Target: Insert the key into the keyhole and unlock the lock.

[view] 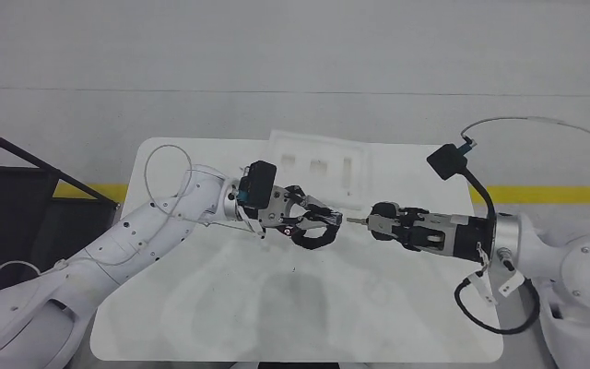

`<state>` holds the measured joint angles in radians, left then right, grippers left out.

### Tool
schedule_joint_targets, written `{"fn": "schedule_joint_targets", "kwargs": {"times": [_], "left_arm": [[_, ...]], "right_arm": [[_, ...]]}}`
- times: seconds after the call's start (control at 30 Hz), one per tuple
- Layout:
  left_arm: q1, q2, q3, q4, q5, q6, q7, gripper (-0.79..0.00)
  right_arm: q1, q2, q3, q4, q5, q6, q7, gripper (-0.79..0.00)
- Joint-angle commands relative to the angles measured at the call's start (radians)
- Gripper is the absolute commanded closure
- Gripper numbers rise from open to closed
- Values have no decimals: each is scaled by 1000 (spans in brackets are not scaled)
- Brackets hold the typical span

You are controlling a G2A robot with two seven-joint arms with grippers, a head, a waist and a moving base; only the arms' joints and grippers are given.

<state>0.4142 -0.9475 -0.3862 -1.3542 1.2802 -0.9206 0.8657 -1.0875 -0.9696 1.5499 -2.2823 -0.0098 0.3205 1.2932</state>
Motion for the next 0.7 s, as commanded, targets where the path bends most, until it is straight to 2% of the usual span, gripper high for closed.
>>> {"fn": "schedule_joint_targets", "kwargs": {"times": [0.0,0.27,0.67], "left_arm": [[3,-3,-7,-1,36,2,18,0],[8,-24,-20,14,143,39,73,0],[6,-55,-14,39,118,50,84,0]], "right_arm": [[-5,5,14,-28,-9,21,13,0],[-8,20,38,-68,-13,65,39,0],[-11,34,-7,-68,-55,50,-10,0]]}}
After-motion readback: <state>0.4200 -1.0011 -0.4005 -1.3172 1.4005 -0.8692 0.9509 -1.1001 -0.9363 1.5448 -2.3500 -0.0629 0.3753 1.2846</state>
